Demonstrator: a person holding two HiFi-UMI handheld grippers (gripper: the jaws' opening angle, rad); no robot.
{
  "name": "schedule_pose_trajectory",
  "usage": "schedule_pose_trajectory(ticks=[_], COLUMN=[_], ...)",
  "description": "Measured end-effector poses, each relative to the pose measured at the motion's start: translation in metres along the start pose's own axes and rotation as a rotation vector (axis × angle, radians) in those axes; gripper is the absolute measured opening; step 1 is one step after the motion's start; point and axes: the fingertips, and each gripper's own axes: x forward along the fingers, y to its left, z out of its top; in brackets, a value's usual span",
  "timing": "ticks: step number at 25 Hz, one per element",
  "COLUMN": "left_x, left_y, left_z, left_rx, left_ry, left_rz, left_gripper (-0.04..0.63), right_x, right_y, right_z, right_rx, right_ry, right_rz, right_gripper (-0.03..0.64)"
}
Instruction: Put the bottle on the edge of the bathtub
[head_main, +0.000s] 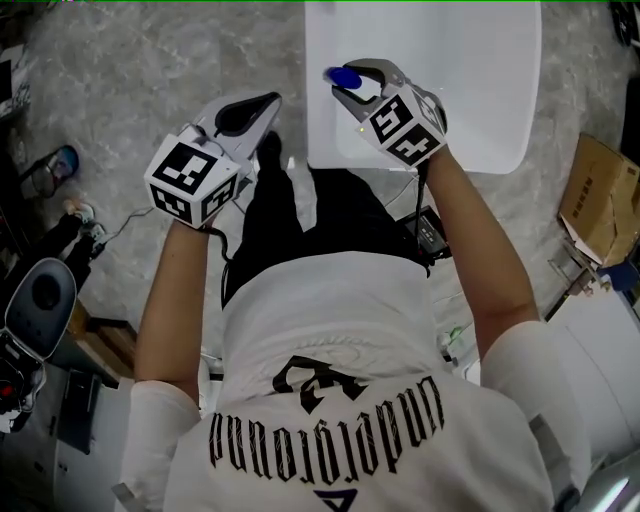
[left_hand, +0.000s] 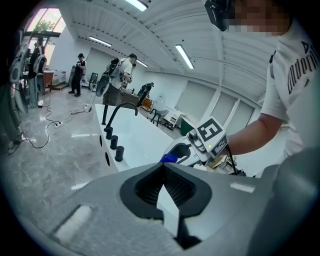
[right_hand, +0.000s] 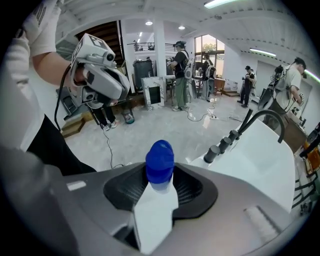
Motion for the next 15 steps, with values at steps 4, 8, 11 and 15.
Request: schedule_pose_trajectory(ticks=[4, 8, 11, 15], left_x=[0.020, 0.029, 0.027, 0.024], left_y=[0.000, 0.009, 0.017, 0.022], left_z=[-0.002, -0.006, -0.012, -0.011], left_rx=[0.002, 0.000, -0.014, -0.043], left_ry=[0.010, 0.025, 0.035, 0.024], left_rz=[-0.009, -0.019, -0.020, -0.033], left_gripper=[0.008, 0.008, 0.008, 0.008], right_x=[0.016, 0.034, 0.049, 0.062], right_y=[-0.006, -0.010, -0.006, -0.010], right_z=[-0.017, -0.021, -0.021, -0.021], right_rx=[-0.013, -0.016, -0.014, -0.013], right_ry=[0.029, 0.046, 0.062, 0.076], right_rz=[0.008, 0.003, 0.003, -0.003], right_gripper=[0.149, 0.149, 0.149, 0.147])
